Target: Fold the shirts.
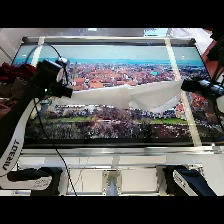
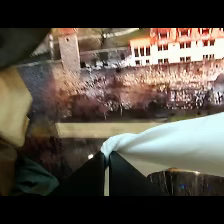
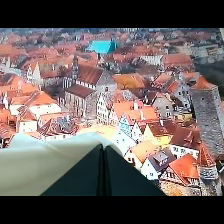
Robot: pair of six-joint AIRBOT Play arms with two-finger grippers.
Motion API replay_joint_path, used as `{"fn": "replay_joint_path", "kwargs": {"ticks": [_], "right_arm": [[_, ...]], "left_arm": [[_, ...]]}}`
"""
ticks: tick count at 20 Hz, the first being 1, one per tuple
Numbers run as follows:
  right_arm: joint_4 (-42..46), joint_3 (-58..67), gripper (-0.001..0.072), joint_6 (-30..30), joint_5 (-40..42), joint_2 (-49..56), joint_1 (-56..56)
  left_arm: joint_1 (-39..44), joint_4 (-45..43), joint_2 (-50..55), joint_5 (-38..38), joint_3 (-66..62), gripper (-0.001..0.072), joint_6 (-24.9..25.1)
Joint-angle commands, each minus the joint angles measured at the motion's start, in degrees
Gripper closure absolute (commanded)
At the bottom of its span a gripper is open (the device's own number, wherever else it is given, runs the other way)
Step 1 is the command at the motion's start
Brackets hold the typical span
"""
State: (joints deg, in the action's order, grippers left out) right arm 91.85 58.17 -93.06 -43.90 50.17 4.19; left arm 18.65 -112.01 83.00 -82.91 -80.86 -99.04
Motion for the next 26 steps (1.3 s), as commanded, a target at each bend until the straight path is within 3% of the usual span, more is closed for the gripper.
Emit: {"fn": "replay_joint_path", "kwargs": {"ticks": [1, 5, 8, 9, 10, 11, 12, 15, 17, 20, 22, 24, 26], "right_arm": [[-3.0, 0.0, 0.0685, -0.6, 5.5, 11.8, 0.0], [-13.0, 0.0, 0.0685, 0.1, 9.0, 21.2, 0.0], [-14.4, 0.0, 0.0684, 0.4, 10.3, 23.4, -0.5], [-14.4, 0.0, 0.0682, 1.3, 10.4, 23.5, -0.9], [-14.6, 0.0, 0.0635, 2.6, 10.4, 23.4, -1.0], [-15.2, 0.0, 0.0456, 3.1, 10.3, 23.4, -0.9], [-15.7, 0.0, 0.0297, 3.1, 10.4, 23.4, -0.9], [-15.1, 1.6, 0.0283, 3.1, 8.4, 22.3, -0.8], [-10.2, 2.9, 0.0283, 3.1, 6.7, 19.4, -0.8], [-4.1, 3.0, 0.0281, 3.0, 0.8, 14.3, 0.0], [-4.2, 2.9, 0.0267, 3.0, -5.9, 12.7, 2.0], [-8.7, 1.3, 0.0220, 3.4, -8.7, 12.6, 4.0], [-14.8, -2.6, 0.0220, 6.7, -7.6, 12.7, 4.8]], "left_arm": [[-1.1, 6.6, 2.9, 0.5, 6.1, 0.0697, 0.1], [-1.1, 8.8, 2.9, 5.5, 6.7, 0.0696, -0.2], [-1.2, 8.7, 2.9, 8.9, 6.6, 0.0680, -3.0], [-1.1, 8.8, 2.9, 10.2, 6.6, 0.0527, -4.0], [-1.1, 8.7, 2.9, 11.8, 6.6, 0.0299, -4.5], [-1.1, 8.7, 2.8, 13.4, 6.6, 0.0163, -4.8], [-1.1, 8.7, 2.8, 14.6, 6.2, 0.0153, -4.8], [-0.7, 10.4, 1.8, 16.2, 1.5, 0.0155, -6.2], [-0.2, 18.3, 0.5, 17.4, -2.4, 0.0156, -5.3], [1.6, 39.4, 0.7, 20.2, -4.2, 0.0158, 5.7], [4.6, 47.5, 1.9, 21.7, -3.8, 0.0157, 9.6], [9.3, 47.1, 3.6, 22.1, -2.8, 0.0157, 9.7], [14.1, 46.9, 5.2, 22.1, -1.2, 0.0157, 9.2]]}}
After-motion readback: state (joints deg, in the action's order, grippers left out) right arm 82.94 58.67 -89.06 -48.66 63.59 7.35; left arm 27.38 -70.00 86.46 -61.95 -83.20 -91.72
